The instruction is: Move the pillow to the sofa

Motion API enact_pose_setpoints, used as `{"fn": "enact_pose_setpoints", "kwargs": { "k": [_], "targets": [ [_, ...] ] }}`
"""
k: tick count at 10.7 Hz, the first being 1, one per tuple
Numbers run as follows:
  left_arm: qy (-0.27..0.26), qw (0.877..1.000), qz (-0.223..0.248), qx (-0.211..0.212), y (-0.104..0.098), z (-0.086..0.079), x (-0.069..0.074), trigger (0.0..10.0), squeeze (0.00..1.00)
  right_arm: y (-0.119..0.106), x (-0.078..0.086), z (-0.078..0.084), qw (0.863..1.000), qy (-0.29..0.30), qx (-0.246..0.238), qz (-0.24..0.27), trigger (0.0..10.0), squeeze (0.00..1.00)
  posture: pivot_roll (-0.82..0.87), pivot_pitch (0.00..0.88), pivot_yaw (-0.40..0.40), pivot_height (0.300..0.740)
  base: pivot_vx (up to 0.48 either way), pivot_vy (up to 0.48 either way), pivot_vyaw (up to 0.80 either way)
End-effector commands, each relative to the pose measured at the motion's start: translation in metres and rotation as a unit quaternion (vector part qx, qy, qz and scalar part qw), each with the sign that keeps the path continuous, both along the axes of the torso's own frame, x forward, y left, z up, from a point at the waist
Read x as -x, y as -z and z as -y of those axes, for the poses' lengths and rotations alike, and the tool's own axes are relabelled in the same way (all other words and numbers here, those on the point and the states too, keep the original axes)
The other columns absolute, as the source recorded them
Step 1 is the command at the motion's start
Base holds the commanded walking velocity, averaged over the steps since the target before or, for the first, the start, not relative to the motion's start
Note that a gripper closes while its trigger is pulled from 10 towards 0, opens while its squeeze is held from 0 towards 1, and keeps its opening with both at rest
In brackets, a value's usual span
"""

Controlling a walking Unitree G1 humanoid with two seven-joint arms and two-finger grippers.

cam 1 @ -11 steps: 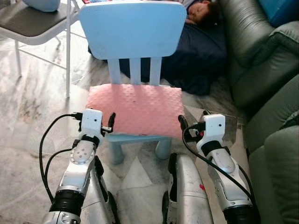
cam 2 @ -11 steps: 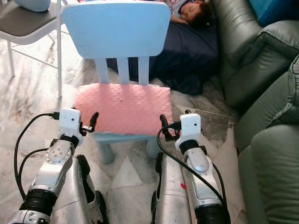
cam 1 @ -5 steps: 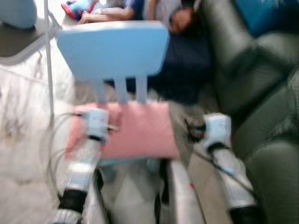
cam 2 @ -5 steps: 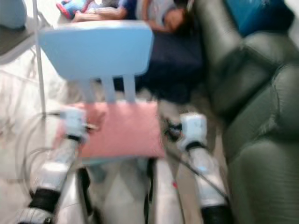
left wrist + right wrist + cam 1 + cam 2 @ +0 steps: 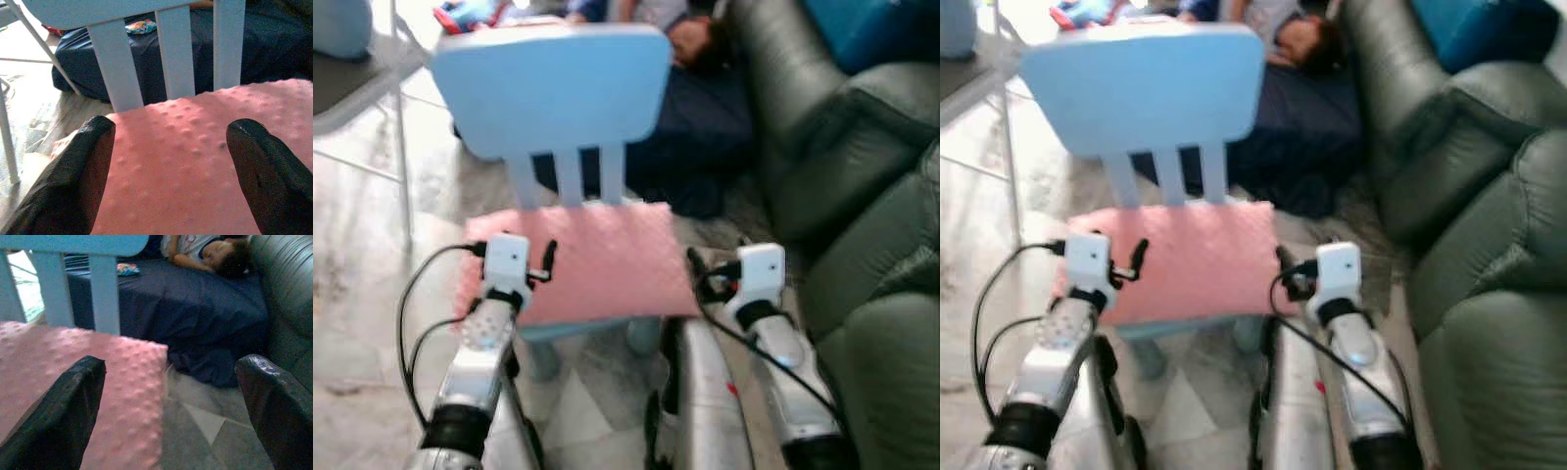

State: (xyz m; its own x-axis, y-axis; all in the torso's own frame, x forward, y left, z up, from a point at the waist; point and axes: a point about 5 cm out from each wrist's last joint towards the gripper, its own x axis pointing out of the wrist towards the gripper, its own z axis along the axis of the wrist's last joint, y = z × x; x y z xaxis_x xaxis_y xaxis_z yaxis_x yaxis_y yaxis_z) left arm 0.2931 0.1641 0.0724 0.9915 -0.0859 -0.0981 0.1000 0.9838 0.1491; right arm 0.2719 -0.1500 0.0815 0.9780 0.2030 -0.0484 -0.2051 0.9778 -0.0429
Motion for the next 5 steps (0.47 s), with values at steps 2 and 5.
{"fn": "enact_pose_setpoints", "kwargs": {
  "k": [2, 5],
  "targets": [
    [-0.006, 1.000, -0.012, -0.010, 0.0037, -0.0046, 0.0051, 10.0, 0.00, 0.0010, 0.0034, -0.0015, 1.000, -0.005, -0.001, -0.004, 10.0, 0.00, -0.10, 0.208, -0.063, 0.464, 0.000, 0.000, 0.00],
    [-0.017, 0.999, -0.018, -0.025, 0.0042, -0.0115, 0.0054, 10.0, 0.00, 0.0028, 0.0061, -0.0014, 1.000, -0.011, -0.002, -0.012, 10.0, 0.00, -0.09, 0.235, -0.068, 0.404, 0.000, 0.000, 0.00]
  ]
}}
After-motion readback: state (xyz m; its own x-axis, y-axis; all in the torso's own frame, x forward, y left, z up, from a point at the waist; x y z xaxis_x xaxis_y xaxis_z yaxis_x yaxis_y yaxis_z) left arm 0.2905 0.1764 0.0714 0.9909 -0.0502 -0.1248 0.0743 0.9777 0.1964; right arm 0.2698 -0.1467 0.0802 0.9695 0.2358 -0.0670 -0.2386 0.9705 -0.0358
